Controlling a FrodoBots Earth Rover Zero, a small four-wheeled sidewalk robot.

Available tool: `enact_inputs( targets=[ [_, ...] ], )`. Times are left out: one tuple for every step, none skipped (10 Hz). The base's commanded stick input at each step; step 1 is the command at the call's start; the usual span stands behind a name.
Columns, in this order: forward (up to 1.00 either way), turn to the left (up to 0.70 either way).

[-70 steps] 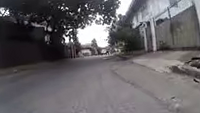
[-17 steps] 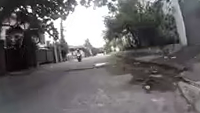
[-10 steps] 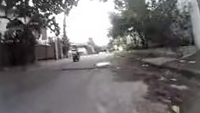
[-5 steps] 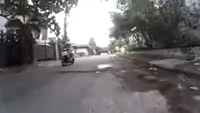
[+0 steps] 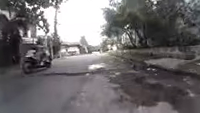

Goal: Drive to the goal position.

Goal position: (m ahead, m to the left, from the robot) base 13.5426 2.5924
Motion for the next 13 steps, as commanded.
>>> enact_inputs(
  targets=[
    [1.00, 0.03],
    [1.00, 0.03],
    [1.00, 0.03],
    [1.00, 0.03],
    [1.00, 0.03],
    [1.00, -0.37],
    [1.00, -0.37],
    [1.00, -0.37],
    [1.00, -0.37],
    [1.00, -0.37],
    [1.00, -0.37],
    [1.00, -0.15],
    [1.00, 0.03]
  ],
)
